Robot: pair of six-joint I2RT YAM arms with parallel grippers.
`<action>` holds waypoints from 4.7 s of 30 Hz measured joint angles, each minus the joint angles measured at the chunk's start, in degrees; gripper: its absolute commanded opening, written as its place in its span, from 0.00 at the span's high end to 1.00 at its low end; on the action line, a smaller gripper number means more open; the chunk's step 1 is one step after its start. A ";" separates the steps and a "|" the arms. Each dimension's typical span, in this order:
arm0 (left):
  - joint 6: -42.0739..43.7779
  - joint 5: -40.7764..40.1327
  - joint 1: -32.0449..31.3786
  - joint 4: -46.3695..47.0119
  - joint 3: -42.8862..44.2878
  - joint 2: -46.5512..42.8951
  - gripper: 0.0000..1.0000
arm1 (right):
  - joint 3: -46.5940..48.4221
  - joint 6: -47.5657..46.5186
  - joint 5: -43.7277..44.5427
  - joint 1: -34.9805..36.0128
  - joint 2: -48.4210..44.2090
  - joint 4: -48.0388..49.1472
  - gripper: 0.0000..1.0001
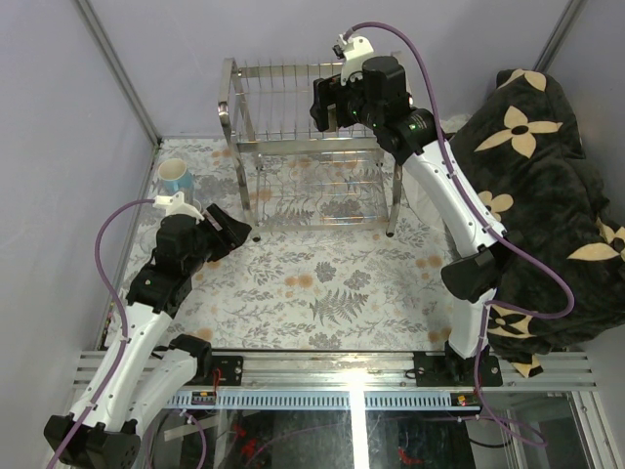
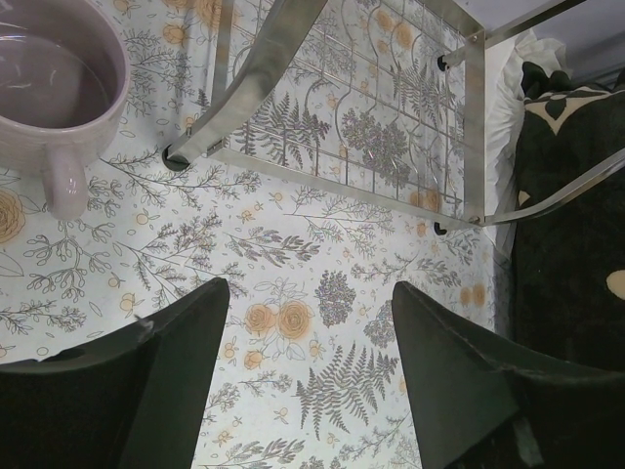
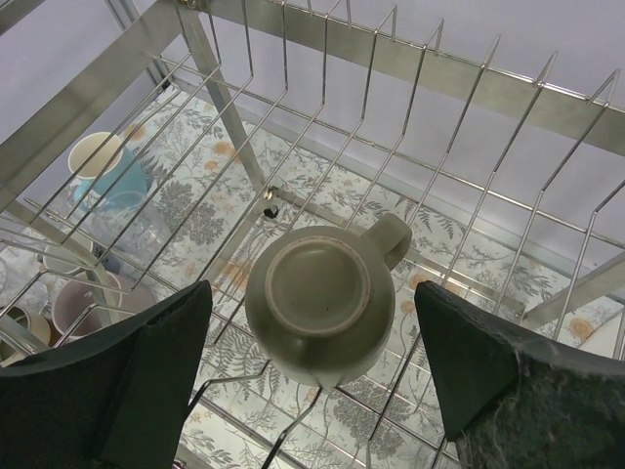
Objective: Unload the cups from the dish rack
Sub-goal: Move the cup to the dish rack.
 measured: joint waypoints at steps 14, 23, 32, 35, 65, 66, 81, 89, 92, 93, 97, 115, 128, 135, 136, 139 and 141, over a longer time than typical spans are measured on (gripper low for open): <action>0.81 0.31 0.00 -0.02 0.00 0.15 0.32 | -0.11 -0.17 -0.81 -0.11 -0.09 0.24 0.05; 0.83 0.31 0.00 0.00 0.00 0.44 0.32 | -8.02 0.68 -1.46 -0.11 -4.92 5.33 0.05; 0.83 0.33 0.00 0.00 0.00 0.44 0.31 | -11.13 0.76 -1.55 -0.11 -7.50 6.75 0.05; 0.83 0.33 0.00 0.00 0.00 0.44 0.31 | -10.86 0.76 -1.55 -0.11 -7.82 6.84 0.05; 3.43 -1.68 -0.04 -6.80 7.93 -4.37 0.31 | -17.88 1.46 -4.02 -0.11 -19.63 10.99 0.05; 3.43 -1.66 -0.04 -6.86 7.93 -4.07 0.31 | -17.88 1.20 -3.91 -0.11 -19.06 10.73 0.05; 5.86 -1.66 -0.04 -7.58 9.79 -0.87 0.30 | -22.95 2.86 -2.93 -0.11 -18.12 11.74 0.05; 7.96 0.35 -0.79 -7.65 12.41 1.36 0.30 | -26.49 4.11 -2.71 -0.11 -23.63 12.28 0.05; 8.04 1.11 -1.44 -6.62 13.31 2.75 0.30 | -26.88 4.15 -2.32 -0.11 -24.46 13.88 0.05; 7.98 1.38 -1.46 -6.25 13.27 3.28 0.30 | -27.21 4.15 -2.14 -0.11 -24.57 14.73 0.05; 7.02 1.11 -1.49 -4.42 12.61 4.50 0.30 | -30.93 4.17 -0.66 -0.11 -25.11 20.22 0.05; 4.28 -3.67 -1.55 -4.81 30.29 17.35 0.30 | -39.30 3.82 4.81 -0.11 -26.53 32.02 0.04; 4.26 -4.24 -1.60 -5.73 30.56 16.26 0.30 | -27.82 2.36 4.02 -0.11 -23.61 30.16 0.04; 4.24 -4.22 -1.60 -6.45 30.56 15.32 0.30 | -23.23 1.20 1.25 -0.11 -16.68 31.06 0.04; 4.24 -4.24 -1.60 -6.60 30.56 15.10 0.30 | -22.49 1.01 0.96 -0.11 -15.56 31.06 0.04; 4.24 -4.24 -1.60 -7.08 30.56 14.32 0.30 | -20.59 0.61 -0.13 -0.11 -12.28 31.01 0.03; 4.24 -4.33 -1.60 -7.54 30.56 13.55 0.30 | -19.02 0.50 -0.92 -0.11 -10.08 30.64 0.03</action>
